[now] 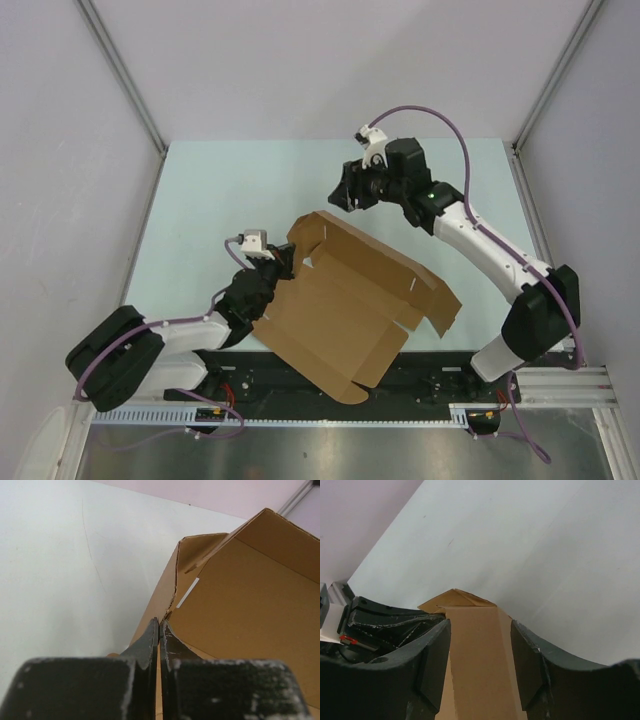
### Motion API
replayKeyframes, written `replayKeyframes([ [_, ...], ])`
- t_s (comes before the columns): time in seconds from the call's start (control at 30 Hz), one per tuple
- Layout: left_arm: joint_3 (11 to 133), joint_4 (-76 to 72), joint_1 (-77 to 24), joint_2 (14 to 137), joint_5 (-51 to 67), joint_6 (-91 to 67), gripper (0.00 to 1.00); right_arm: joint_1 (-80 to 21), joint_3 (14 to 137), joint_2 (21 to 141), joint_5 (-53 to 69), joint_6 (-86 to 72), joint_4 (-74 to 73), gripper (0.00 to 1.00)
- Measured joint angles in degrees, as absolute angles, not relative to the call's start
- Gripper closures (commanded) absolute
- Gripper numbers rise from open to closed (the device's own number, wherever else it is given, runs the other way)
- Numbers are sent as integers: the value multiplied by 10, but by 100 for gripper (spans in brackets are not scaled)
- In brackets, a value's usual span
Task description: Fold the paper box
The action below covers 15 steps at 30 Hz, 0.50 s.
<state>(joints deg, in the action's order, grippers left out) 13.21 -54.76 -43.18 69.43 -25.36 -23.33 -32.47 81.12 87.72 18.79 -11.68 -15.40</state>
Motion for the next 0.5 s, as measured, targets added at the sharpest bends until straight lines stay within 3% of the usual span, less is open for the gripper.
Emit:
replayKeyframes([
  [0.5, 137, -566, -433, 714, -253, -220, 100, -321, 808, 948, 275, -98, -153, 50],
])
